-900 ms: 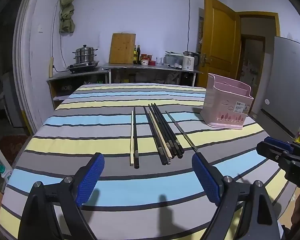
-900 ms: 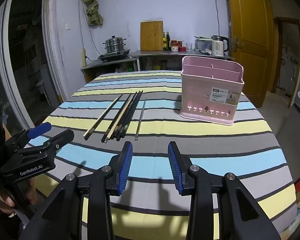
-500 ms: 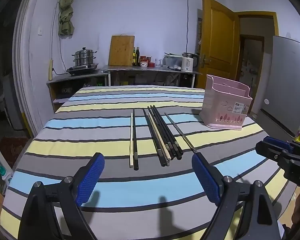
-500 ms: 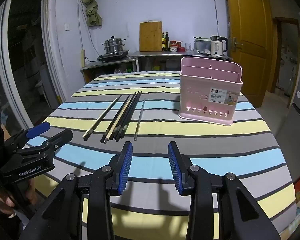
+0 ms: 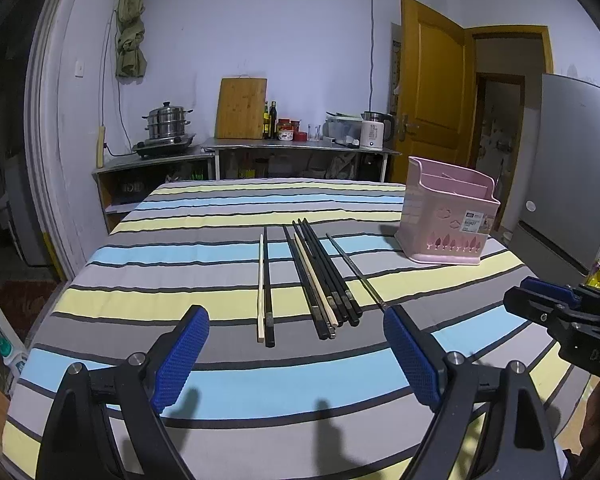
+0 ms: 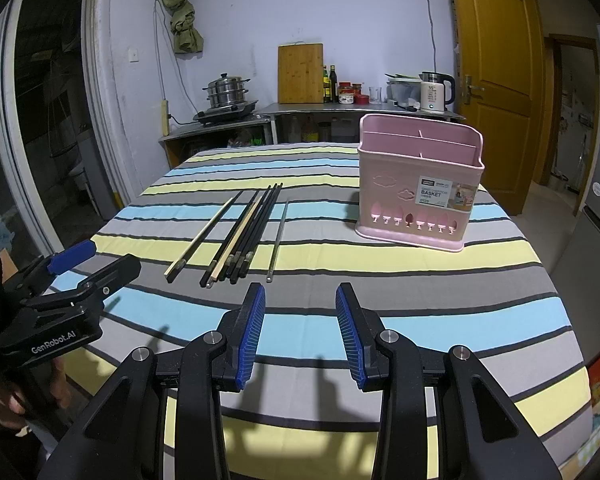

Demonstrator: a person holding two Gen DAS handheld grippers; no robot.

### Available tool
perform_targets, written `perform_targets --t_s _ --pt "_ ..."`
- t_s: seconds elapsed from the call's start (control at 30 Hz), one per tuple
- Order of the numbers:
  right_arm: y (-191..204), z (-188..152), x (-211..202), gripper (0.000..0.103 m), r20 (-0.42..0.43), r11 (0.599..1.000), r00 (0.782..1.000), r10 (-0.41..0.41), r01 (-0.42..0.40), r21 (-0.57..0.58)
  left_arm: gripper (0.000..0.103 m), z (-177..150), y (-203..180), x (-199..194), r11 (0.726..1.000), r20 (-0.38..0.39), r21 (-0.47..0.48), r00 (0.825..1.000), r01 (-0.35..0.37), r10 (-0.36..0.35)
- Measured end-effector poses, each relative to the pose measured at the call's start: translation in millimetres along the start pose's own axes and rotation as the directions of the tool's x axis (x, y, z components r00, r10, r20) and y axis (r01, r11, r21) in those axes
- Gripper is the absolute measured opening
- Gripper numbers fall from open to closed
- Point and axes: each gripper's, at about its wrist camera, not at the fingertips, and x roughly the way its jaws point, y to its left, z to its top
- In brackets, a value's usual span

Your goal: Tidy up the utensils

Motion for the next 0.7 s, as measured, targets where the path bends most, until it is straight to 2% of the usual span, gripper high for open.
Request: perform_targets --t_s 0.7 --pt "-0.2 0.5 1.0 0.038 -0.001 1.000 1.000 -0.001 0.001 -0.002 0.089 1.3 -0.9 -1.5 1.000 -0.005 -0.002 1.000 0.020 -0.020"
